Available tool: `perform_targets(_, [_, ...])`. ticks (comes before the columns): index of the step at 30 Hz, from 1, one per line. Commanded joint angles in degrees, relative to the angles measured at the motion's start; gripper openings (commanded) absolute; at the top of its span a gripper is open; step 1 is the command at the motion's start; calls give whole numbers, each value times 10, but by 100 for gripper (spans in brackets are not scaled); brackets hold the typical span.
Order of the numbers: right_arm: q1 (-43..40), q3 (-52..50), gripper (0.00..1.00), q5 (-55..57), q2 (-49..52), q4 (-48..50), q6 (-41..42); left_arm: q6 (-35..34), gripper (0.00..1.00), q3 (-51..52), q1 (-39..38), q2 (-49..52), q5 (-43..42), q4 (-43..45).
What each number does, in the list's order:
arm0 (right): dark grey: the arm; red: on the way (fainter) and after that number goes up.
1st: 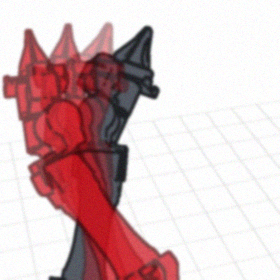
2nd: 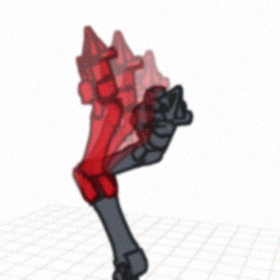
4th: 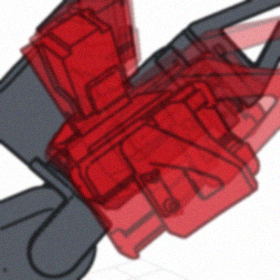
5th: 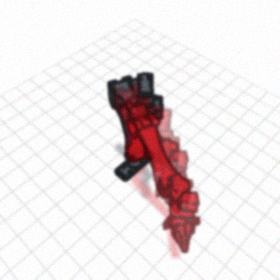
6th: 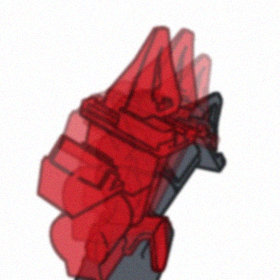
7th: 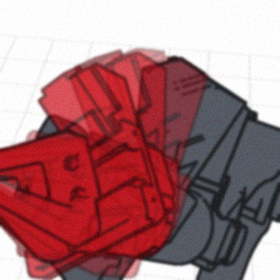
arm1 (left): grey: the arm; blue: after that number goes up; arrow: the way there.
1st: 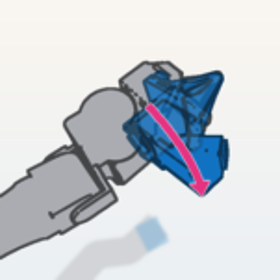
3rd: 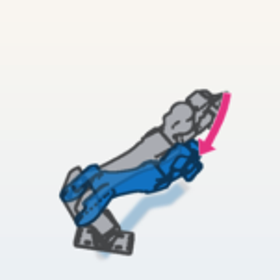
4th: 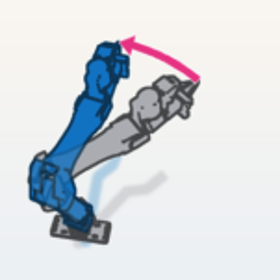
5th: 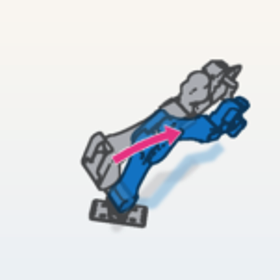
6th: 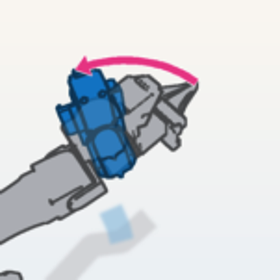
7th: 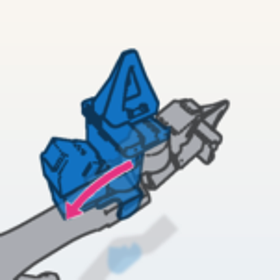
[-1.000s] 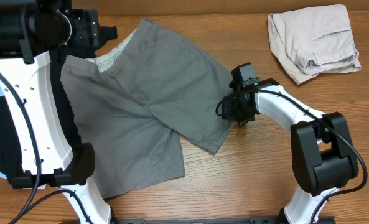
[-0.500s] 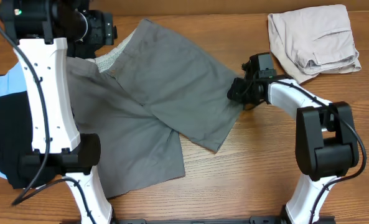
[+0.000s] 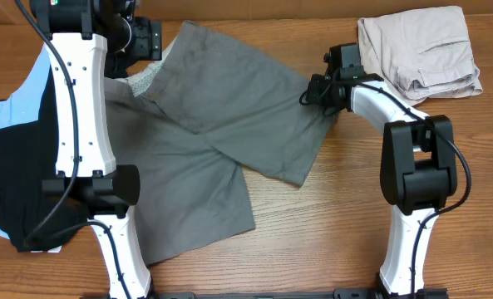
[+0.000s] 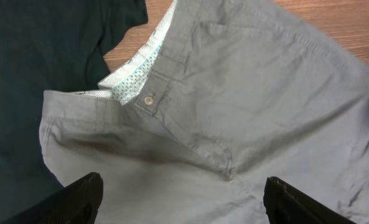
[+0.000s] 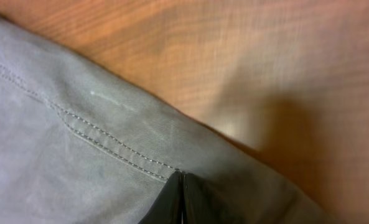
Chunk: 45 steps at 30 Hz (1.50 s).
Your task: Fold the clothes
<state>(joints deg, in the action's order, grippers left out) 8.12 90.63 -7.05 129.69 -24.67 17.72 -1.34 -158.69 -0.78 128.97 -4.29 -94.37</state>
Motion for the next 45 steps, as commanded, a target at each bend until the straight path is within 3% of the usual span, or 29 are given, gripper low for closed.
perform_targets(1, [-11, -13, 5, 107, 100, -23, -21, 1, 84, 0, -5, 18, -2, 6])
perform_targets(14, [-14, 130, 8, 135, 200, -12, -56, 1, 85, 0, -5, 39, 0, 43])
perform_targets(30, [-50, 141, 9, 134, 204, 90, -60, 0, 85, 0, -5, 39, -2, 48])
perform_targets(41, [-56, 165, 10, 111, 205, 90, -60, 4, 87, 0, -5, 39, 0, 52])
perform_targets(42, [-57, 177, 15, 105, 205, 79, -60, 12, 87, 0, -5, 39, 0, 54])
perform_targets(45, [-59, 234, 48, 97, 201, 12, -62, 34, 88, -1, -5, 38, 0, 60])
